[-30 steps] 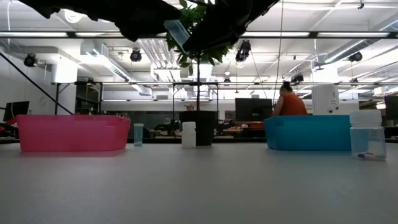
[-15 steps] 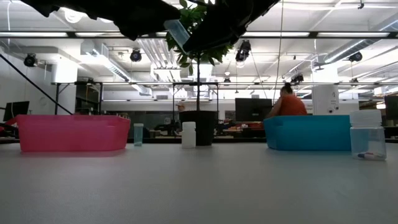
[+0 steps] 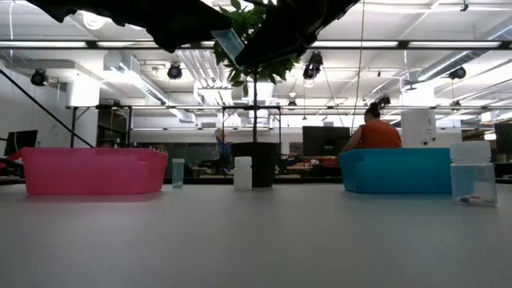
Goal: Pick and place medicine bottles into bin by pill shape (circle, oval)
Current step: Put the bottom blue tablet bottle into the red bin
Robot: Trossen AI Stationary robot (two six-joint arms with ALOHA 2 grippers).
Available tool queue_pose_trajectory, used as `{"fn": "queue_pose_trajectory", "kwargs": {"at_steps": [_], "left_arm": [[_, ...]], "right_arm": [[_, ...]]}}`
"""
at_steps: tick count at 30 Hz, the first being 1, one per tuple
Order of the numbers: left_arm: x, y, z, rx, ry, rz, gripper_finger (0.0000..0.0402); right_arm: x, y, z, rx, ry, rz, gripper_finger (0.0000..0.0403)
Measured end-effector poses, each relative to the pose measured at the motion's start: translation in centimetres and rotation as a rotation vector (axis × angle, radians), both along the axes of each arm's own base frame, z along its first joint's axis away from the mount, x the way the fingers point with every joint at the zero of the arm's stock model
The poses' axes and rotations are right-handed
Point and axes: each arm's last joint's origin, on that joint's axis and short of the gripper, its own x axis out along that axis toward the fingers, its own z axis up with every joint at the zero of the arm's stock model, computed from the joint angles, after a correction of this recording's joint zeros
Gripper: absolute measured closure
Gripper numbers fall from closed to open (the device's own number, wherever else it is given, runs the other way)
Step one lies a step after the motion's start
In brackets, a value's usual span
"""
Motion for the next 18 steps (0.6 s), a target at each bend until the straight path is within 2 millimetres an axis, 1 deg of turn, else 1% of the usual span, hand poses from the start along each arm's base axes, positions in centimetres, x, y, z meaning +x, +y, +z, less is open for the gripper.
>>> {"fn": "queue_pose_trajectory", "kwargs": {"at_steps": [6, 8, 15, 18], "left_arm": [[-0.01, 0.00, 0.00, 0.000, 0.000, 0.000, 0.0299], [-0.01, 0.00, -0.01, -0.001, 0.000, 0.000, 0.0300], [-0.04, 0.01, -0.09, 0.000, 0.009, 0.003, 0.0300], [-0.25, 0.12, -0.33, 0.002, 0.045, 0.023, 0.0300]], "right_arm": [[0.00, 0.00, 0.00, 0.000, 0.000, 0.000, 0.0306], [0.00, 0.00, 0.00, 0.003, -0.001, -0.002, 0.0298], [0.02, 0.00, 0.07, 0.022, -0.006, -0.016, 0.0225], [-0.26, -0.06, 0.50, 0.028, -0.007, -0.018, 0.0198]]}}
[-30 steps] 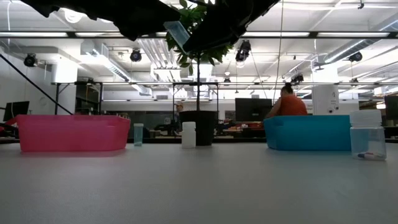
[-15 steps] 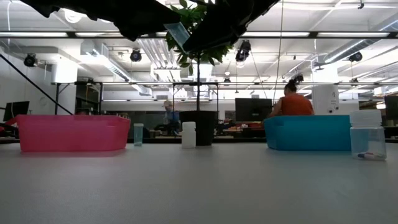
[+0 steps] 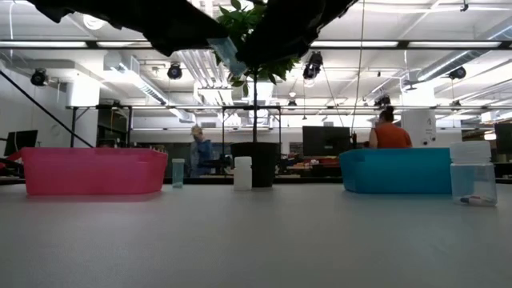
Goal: Pick and place medicine bottles into bin by pill shape (circle, oval)
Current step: Put the bottom blue tablet bottle into the red bin
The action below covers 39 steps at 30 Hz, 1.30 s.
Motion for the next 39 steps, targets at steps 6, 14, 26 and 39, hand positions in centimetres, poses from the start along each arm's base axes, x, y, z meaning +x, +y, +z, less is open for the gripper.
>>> {"fn": "queue_pose_trajectory", "kwargs": {"at_steps": [6, 14, 26, 39], "left_arm": [[-1.3, 0.5, 0.0, -0.073, 0.090, 0.080, 0.0300], [-4.1, 1.4, 0.0, -0.204, 0.261, 0.183, 0.0300], [-7.2, 3.3, -0.1, -0.323, 0.493, 0.421, 0.0300], [-7.5, 5.8, -0.1, -0.307, 0.607, 0.579, 0.0300]], "right_arm": [[-1.4, -0.3, 1.4, 0.019, 0.030, -0.018, 0.0176], [-4.0, -0.8, 2.6, 0.022, 0.103, -0.027, 0.0183], [-8.6, -1.7, 2.7, -0.013, -0.062, 0.024, 0.0193], [-12.0, -2.5, 2.9, -0.012, -0.203, 0.034, 0.0193]]}}
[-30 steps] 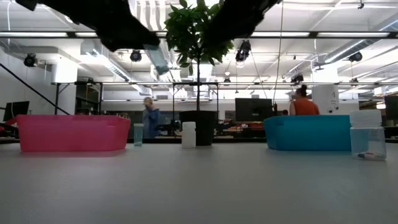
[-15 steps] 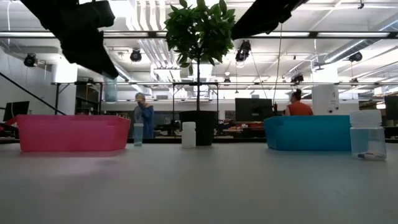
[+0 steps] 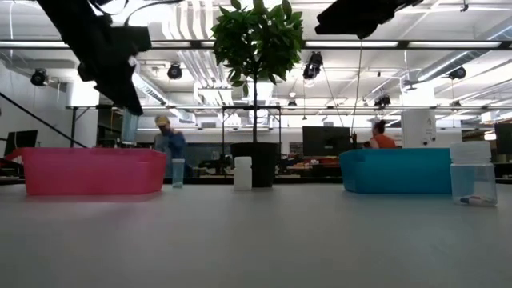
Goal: Pick and place medicine bottles into bin by pill shape (circle, oval)
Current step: Put the bottom blue tablet bottle into the red bin
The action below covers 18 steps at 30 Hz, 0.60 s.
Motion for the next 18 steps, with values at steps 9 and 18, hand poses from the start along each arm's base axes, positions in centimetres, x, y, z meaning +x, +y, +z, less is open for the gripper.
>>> {"fn": "queue_pose_trajectory", "kwargs": {"at_steps": [9, 18], "left_arm": [[1.6, 1.8, -2.6, 0.006, -0.014, 0.124, 0.0300], [3.4, 2.3, -4.7, 0.015, 0.031, 0.155, 0.0300]], "right_arm": [[0.1, 0.0, -0.2, -0.013, 0.010, 0.004, 0.0193], [0.1, 0.0, -0.2, -0.019, 0.008, 0.006, 0.0193]]}}
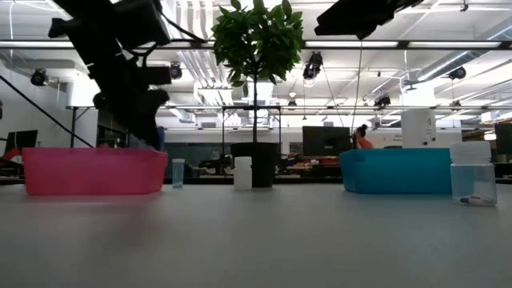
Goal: Pick and place medicine bottles into bin by pill shape (circle, oval)
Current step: Put the bottom blue tablet bottle into the red bin
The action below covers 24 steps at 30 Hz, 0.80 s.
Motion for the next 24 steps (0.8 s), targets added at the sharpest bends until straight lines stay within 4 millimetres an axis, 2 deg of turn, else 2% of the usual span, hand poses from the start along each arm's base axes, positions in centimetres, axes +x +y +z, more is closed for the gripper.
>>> {"fn": "queue_pose_trajectory", "kwargs": {"at_steps": [8, 24], "left_arm": [[0.7, 0.2, -1.4, 0.000, 0.053, 0.013, 0.0300], [0.6, 0.4, -1.3, 0.026, -0.001, 0.114, 0.0295]], "right_arm": [[0.0, 0.0, 0.0, 0.000, 0.000, 0.000, 0.0193], [0.0, 0.0, 0.0, 0.000, 0.000, 0.000, 0.0193]]}}
